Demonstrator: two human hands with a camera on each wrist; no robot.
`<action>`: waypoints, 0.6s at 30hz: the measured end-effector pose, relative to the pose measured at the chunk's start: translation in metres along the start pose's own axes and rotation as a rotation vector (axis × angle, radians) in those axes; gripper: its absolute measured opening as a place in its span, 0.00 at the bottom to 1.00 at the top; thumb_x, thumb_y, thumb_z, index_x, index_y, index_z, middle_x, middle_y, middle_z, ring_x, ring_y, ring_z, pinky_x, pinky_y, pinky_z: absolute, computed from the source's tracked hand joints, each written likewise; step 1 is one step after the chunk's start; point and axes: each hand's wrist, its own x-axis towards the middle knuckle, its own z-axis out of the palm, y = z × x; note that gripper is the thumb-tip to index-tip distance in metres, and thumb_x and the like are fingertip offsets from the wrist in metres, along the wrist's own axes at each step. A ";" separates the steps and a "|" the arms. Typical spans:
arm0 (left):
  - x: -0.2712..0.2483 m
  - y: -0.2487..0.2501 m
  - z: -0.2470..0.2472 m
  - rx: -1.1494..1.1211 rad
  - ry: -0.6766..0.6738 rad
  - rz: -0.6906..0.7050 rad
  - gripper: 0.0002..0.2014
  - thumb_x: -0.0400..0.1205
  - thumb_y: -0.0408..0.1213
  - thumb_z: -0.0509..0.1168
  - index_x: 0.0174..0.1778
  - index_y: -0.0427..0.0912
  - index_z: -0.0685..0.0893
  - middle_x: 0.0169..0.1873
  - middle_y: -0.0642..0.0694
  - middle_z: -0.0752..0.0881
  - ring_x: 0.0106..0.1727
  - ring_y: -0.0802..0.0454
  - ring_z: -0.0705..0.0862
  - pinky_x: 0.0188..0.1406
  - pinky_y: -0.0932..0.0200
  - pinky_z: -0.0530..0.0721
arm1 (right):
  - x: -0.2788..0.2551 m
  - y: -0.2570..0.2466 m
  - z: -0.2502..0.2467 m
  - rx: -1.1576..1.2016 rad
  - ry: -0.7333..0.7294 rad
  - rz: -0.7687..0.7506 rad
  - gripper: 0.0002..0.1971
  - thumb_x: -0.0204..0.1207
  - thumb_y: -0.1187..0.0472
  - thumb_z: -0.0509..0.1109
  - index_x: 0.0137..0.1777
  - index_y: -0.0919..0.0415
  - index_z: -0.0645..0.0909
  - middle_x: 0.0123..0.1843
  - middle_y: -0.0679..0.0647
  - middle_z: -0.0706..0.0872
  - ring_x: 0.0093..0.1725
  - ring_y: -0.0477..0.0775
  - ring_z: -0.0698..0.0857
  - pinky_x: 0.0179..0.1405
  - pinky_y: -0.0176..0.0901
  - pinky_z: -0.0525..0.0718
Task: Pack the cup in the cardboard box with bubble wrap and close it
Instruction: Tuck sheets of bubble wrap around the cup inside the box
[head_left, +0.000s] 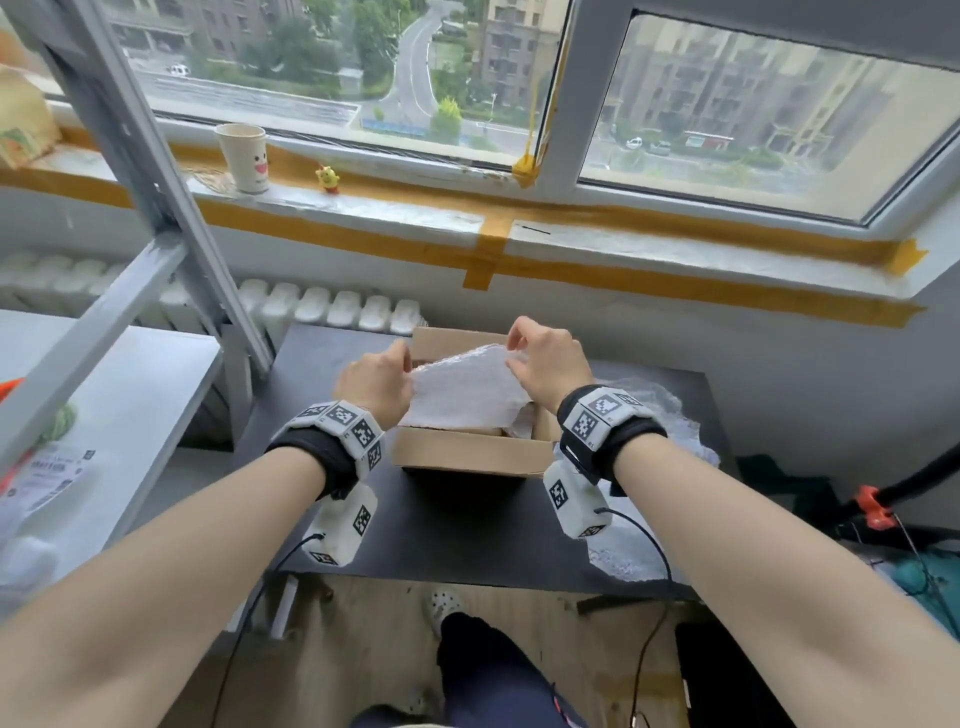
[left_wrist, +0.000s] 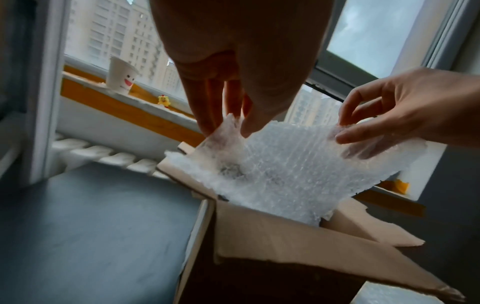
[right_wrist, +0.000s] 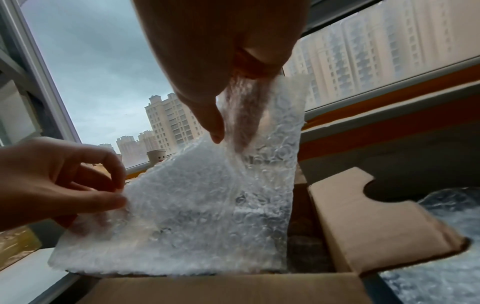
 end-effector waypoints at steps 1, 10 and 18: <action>0.001 -0.004 0.003 0.004 -0.012 -0.019 0.05 0.80 0.33 0.59 0.50 0.41 0.76 0.47 0.37 0.88 0.46 0.34 0.84 0.44 0.47 0.82 | 0.004 0.000 0.004 0.026 -0.035 -0.005 0.06 0.76 0.63 0.66 0.52 0.59 0.79 0.50 0.60 0.89 0.50 0.65 0.86 0.51 0.48 0.83; 0.008 -0.011 0.017 0.024 0.008 -0.048 0.08 0.82 0.36 0.62 0.53 0.37 0.75 0.46 0.35 0.87 0.45 0.33 0.84 0.43 0.45 0.80 | 0.024 0.003 0.028 0.178 -0.472 -0.035 0.20 0.81 0.53 0.61 0.71 0.57 0.74 0.69 0.57 0.82 0.68 0.58 0.80 0.71 0.53 0.76; 0.001 -0.014 0.012 -0.136 0.190 -0.046 0.09 0.82 0.31 0.58 0.56 0.37 0.80 0.51 0.42 0.87 0.49 0.38 0.85 0.45 0.49 0.79 | 0.039 -0.013 0.043 0.091 -0.782 -0.077 0.24 0.76 0.69 0.56 0.73 0.60 0.72 0.75 0.60 0.74 0.74 0.60 0.73 0.73 0.51 0.71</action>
